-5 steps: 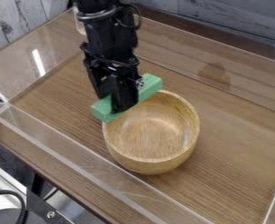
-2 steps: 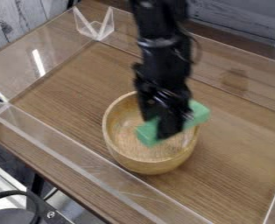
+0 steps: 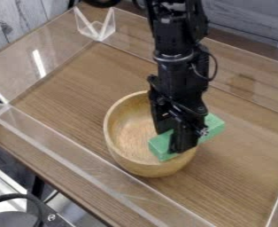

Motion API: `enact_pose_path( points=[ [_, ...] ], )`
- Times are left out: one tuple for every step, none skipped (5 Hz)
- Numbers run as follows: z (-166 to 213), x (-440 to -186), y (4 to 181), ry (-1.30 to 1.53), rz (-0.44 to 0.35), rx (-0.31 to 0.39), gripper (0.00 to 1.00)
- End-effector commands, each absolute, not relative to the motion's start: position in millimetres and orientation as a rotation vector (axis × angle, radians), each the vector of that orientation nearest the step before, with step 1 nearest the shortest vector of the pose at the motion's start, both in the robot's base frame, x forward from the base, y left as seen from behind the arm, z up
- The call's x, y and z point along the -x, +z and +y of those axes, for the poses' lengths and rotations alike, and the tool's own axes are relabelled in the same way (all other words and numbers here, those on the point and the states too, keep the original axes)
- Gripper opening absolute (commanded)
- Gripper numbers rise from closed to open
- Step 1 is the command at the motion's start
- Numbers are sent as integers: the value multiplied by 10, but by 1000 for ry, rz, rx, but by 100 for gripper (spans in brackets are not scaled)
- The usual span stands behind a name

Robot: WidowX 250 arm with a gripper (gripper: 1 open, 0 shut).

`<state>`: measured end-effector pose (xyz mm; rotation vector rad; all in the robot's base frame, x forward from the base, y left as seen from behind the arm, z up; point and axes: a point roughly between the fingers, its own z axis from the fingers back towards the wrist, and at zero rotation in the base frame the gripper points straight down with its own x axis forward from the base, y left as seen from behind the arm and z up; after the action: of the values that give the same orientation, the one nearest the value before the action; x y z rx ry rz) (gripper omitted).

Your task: Put the green block in the brown bowl

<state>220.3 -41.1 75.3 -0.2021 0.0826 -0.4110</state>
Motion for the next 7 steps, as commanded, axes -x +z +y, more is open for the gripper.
enact_pose_path(
  points=[
    [-354, -2289, 802, -376, 42, 162, 0],
    [-359, -2301, 853, -377, 42, 159, 0],
    [-364, -2312, 897, -379, 43, 156, 0],
    [-369, -2324, 937, -379, 45, 153, 0],
    [-326, -2379, 941, -397, 72, 146, 0],
    [-266, -2428, 938, -414, 102, 138, 0],
    [-218, -2389, 869, -423, 133, 116, 0]
  ],
)
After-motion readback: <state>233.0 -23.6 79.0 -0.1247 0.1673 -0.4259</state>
